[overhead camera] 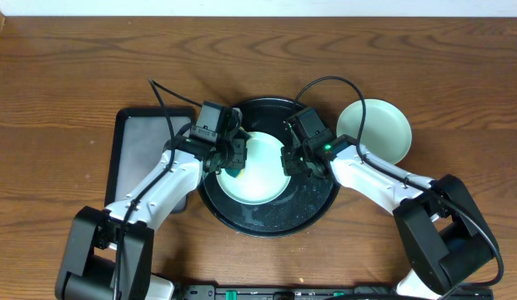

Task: Clean dirty plates on tray and stack at the side
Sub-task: 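Scrub the light-blue plate with the sponge while right gripper holds rim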

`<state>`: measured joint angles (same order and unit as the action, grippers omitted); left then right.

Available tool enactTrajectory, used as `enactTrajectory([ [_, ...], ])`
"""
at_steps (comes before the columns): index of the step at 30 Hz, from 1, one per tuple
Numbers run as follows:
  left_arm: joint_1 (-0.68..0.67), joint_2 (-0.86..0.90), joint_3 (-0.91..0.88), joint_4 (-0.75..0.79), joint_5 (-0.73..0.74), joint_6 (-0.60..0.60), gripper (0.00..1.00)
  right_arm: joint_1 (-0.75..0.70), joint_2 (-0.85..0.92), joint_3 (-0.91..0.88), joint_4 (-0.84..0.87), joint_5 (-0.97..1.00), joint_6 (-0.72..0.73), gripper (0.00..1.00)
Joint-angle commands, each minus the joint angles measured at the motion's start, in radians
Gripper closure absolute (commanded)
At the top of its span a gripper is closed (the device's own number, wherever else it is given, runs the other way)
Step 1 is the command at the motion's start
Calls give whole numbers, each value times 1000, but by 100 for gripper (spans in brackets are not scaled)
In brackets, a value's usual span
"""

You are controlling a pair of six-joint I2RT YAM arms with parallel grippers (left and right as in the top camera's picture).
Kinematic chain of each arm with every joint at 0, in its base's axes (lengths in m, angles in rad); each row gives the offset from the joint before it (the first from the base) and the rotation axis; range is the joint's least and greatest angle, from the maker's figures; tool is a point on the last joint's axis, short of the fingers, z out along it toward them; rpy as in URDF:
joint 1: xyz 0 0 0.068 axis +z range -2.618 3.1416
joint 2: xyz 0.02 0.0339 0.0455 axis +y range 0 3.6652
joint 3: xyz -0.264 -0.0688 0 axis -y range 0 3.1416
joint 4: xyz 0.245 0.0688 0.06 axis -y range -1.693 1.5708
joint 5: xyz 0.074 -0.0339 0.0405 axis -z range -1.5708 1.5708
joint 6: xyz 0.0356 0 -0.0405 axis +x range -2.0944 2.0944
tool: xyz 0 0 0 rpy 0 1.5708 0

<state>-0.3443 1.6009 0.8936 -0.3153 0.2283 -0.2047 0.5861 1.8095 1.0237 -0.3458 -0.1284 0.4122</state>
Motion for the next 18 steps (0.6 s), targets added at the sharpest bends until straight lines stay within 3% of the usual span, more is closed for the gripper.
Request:
enactTrajectory([
  [1,-2,13,-8,14,-35,9,92,11,9,9,6,-25,-2,89],
  [4,-2,13,-8,14,-39,9,92,11,9,8,6,8,-2,85],
  [7,-2,13,-8,15,-39,10,93,11,9,8,6,8,-1,92],
  [13,-2,13,-8,15,-39,10,92,11,26,8,10,23,-1,91],
  [18,-2,13,-8,15,-39,10,92,11,40,8,14,22,-1,99],
])
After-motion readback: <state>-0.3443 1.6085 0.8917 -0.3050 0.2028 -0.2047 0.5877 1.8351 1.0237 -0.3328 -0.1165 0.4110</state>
